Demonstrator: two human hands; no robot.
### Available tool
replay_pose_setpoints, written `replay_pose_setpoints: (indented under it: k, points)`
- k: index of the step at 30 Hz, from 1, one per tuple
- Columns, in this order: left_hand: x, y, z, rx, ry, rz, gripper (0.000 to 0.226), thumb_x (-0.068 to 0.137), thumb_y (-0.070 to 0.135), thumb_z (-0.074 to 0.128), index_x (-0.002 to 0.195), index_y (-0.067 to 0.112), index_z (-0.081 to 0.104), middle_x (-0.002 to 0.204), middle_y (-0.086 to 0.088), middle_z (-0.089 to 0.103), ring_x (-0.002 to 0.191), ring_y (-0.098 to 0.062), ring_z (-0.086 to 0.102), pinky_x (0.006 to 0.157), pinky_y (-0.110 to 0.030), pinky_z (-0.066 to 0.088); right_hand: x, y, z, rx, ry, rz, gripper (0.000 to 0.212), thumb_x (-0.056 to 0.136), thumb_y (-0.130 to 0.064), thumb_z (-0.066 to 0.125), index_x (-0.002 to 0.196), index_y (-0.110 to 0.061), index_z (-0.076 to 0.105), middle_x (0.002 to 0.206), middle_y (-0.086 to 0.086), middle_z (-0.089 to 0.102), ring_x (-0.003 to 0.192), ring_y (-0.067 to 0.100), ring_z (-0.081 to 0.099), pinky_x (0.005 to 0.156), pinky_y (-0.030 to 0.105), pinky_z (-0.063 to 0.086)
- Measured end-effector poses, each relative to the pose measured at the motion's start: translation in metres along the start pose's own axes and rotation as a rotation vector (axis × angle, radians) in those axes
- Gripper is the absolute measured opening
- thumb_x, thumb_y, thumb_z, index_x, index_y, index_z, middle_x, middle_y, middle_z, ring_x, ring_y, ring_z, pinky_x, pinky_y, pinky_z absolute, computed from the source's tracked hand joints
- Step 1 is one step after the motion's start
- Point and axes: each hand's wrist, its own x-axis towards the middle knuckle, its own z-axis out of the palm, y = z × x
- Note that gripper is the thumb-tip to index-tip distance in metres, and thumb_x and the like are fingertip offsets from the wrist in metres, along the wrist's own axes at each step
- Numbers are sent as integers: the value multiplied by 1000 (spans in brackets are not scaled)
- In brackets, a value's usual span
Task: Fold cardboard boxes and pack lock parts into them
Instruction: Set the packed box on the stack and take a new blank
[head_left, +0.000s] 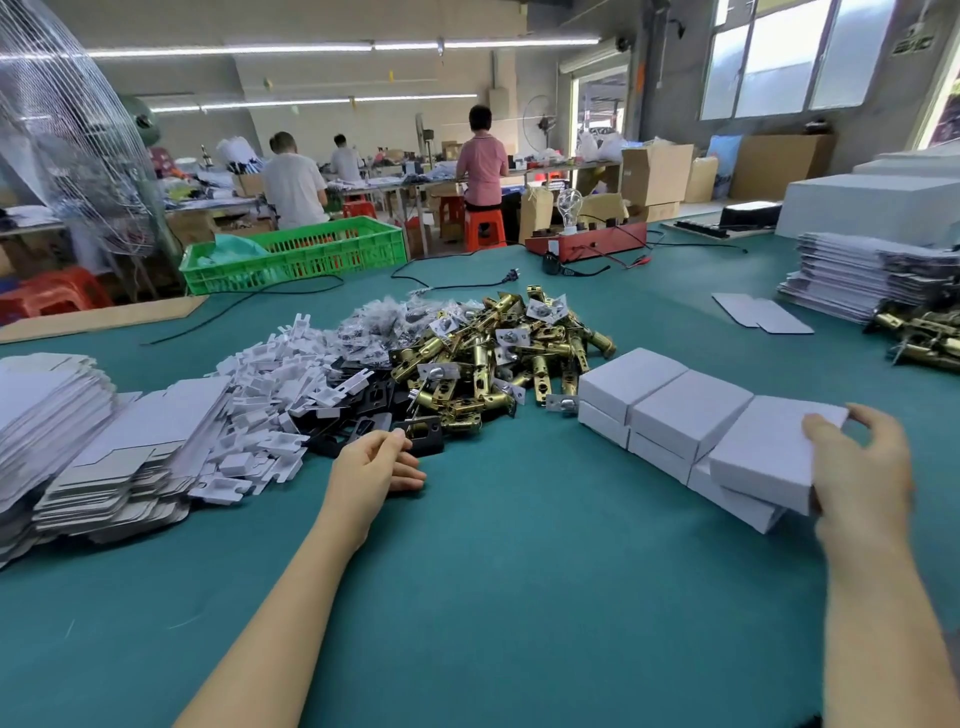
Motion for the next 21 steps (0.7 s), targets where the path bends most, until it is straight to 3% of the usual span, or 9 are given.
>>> replay_pose_setpoints:
  k: [3,6,9,16,19,21]
  points:
    - [1,-2,0,10,-2,4,29,103,21,50,86,2,66,73,-15,69,58,-21,69,56,-25,57,3,4,12,-143,51,-13,40,90,-36,44,130,-27,47,124,13,56,111,37,51,89,40,38]
    - [2,-4,-1,18,-7,8,29,102,21,50,86,4,66,73,-14,69,58,-20,69,55,-24,56,7,7,17,-227,69,55,42,97,-34,33,133,-16,44,137,26,38,120,46,41,101,46,33]
    - [3,-5,-1,25,-12,8,29,102,22,51,86,5,66,73,-13,69,58,-19,69,56,-23,56,9,12,17,-250,76,89,43,99,-31,30,130,-5,44,138,26,32,117,47,42,102,47,34]
    - [3,-6,-1,26,-19,-2,27,102,22,52,85,6,67,72,-11,69,59,-19,70,58,-24,56,6,12,15,-299,78,50,42,101,-28,27,129,0,42,137,29,35,115,48,43,98,49,36]
    - [3,-5,-2,6,-24,-5,26,102,19,52,86,6,67,72,-10,69,60,-18,70,59,-24,57,-4,4,14,-376,171,-69,41,101,-27,33,128,1,43,137,28,35,117,50,40,97,52,34]
    - [4,-5,-3,-13,-23,-13,25,102,18,51,87,5,67,73,-10,69,61,-19,70,61,-26,58,-16,-6,20,-456,261,-293,38,98,-22,42,127,2,47,136,27,38,119,49,38,94,52,33]
